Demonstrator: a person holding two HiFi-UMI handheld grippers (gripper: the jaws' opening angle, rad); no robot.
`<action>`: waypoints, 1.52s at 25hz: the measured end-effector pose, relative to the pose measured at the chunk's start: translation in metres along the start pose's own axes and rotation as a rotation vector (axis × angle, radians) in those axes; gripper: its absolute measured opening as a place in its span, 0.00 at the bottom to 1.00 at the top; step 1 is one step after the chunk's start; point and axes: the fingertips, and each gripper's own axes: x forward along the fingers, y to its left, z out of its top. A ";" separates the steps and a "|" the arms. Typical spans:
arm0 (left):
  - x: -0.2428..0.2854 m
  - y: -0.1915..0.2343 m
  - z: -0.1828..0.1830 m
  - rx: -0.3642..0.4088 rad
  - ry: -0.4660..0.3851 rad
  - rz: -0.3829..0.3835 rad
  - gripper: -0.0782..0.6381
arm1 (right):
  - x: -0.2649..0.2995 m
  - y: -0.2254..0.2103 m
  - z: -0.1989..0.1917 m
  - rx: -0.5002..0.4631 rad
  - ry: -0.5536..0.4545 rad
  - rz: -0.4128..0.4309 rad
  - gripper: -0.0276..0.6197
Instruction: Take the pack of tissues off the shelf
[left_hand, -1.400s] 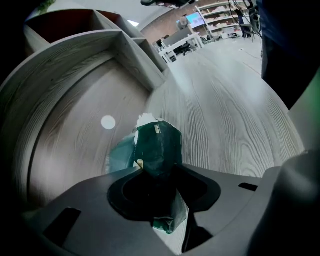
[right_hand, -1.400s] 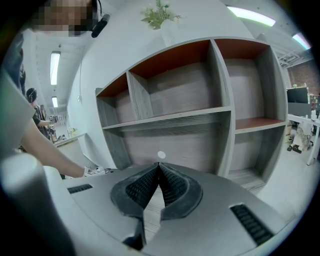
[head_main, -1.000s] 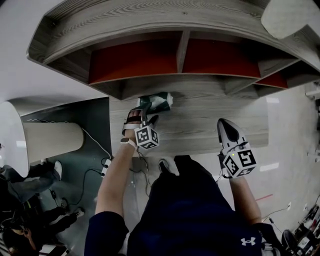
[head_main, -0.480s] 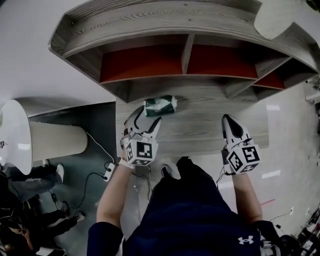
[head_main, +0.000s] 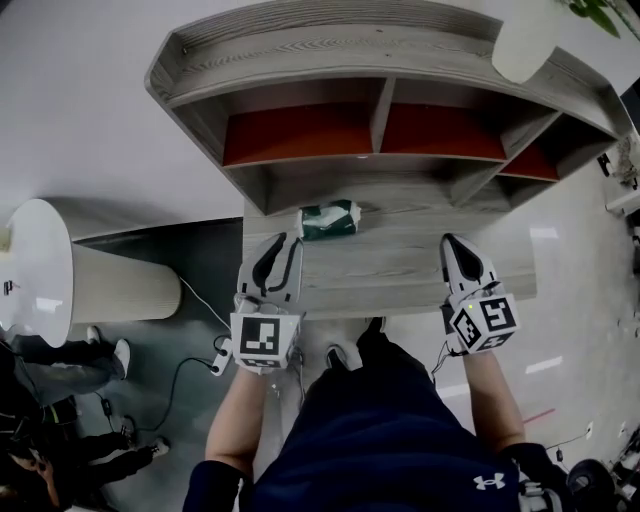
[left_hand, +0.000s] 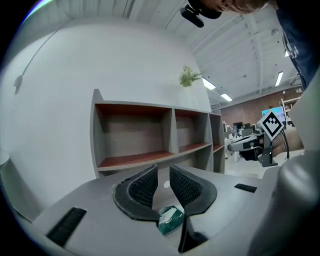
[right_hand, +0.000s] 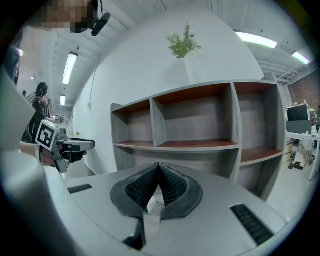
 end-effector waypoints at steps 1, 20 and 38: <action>-0.007 0.002 0.004 0.001 -0.007 0.007 0.22 | -0.003 0.003 0.003 -0.001 -0.009 -0.001 0.05; -0.089 0.020 0.056 -0.044 -0.143 0.035 0.16 | -0.053 0.079 0.084 -0.204 -0.244 0.028 0.05; -0.126 0.027 0.063 -0.057 -0.190 0.052 0.16 | -0.078 0.098 0.091 -0.197 -0.278 0.003 0.05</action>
